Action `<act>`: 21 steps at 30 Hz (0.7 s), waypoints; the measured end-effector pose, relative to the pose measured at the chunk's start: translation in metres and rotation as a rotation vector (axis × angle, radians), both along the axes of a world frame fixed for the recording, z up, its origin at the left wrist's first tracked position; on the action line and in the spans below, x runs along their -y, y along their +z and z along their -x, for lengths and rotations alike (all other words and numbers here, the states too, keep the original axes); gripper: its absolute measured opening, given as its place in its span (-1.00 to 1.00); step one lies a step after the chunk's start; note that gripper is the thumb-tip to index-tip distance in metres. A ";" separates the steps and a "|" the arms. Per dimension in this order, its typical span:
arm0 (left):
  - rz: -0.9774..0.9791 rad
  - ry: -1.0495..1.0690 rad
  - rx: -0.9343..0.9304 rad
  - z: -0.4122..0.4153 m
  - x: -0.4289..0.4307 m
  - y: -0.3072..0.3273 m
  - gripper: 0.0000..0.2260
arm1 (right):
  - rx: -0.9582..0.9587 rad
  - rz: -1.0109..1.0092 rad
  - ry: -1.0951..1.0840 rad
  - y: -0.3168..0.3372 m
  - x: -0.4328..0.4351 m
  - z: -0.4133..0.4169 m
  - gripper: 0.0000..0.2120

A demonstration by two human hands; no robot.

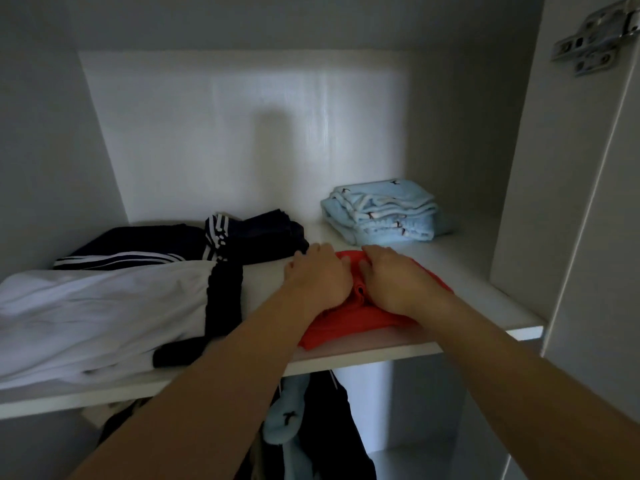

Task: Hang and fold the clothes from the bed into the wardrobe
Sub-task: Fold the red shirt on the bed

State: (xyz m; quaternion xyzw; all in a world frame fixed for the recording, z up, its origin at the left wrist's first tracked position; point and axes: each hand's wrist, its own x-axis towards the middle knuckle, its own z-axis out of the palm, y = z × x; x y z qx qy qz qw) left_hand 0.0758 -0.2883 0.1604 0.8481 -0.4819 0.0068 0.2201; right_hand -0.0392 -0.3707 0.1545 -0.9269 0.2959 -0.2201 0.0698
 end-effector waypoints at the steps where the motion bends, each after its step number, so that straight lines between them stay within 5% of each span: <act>1: -0.134 0.015 -0.017 -0.001 0.001 -0.011 -0.46 | -0.063 -0.054 -0.005 -0.008 0.003 -0.002 -0.52; 6: -0.319 -0.038 -0.011 -0.008 -0.004 -0.033 -0.34 | -0.177 -0.131 0.020 -0.028 0.012 0.002 -0.33; 21: -0.480 -0.177 0.035 -0.023 -0.024 -0.026 -0.18 | -0.368 -0.204 -0.039 -0.026 0.046 0.047 -0.41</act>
